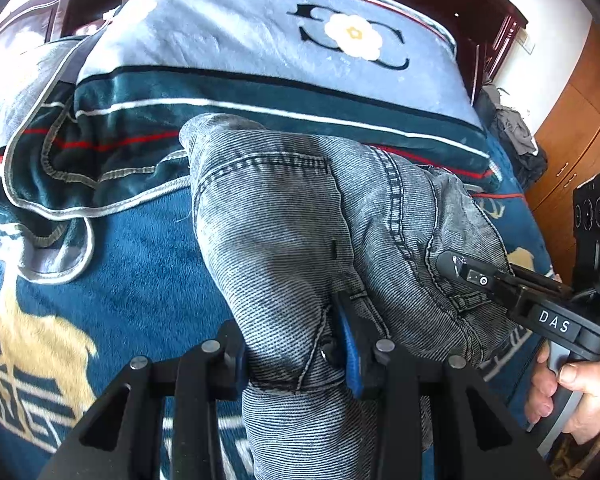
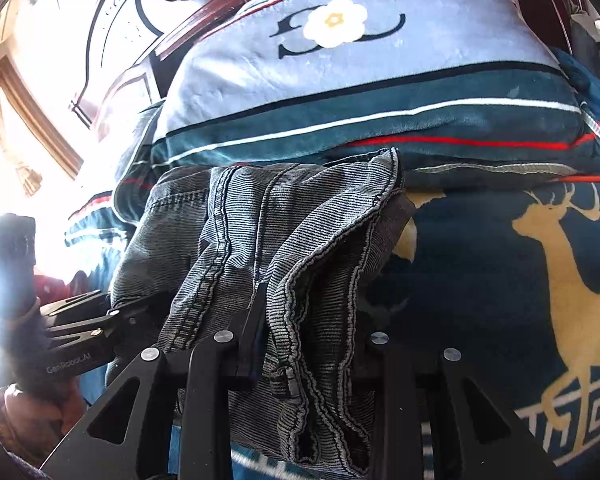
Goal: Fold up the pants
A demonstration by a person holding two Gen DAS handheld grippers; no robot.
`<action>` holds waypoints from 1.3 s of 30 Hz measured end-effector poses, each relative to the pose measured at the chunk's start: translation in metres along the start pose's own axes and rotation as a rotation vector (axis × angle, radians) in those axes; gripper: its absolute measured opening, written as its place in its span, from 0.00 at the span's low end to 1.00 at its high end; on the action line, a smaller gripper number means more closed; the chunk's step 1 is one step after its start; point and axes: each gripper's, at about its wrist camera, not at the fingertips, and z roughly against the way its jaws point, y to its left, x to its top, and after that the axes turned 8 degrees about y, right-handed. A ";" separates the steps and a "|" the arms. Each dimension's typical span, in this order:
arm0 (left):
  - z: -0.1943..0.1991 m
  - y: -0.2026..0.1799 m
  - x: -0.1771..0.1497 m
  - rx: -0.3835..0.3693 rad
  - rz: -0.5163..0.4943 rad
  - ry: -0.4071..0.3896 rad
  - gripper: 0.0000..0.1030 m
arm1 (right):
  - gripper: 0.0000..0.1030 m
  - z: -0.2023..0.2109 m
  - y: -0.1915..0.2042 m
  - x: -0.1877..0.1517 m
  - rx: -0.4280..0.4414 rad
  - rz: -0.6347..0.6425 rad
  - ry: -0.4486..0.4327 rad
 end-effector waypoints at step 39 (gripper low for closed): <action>0.035 -0.013 -0.049 0.134 0.041 -0.002 0.74 | 0.68 0.038 0.014 -0.030 -0.141 -0.037 0.031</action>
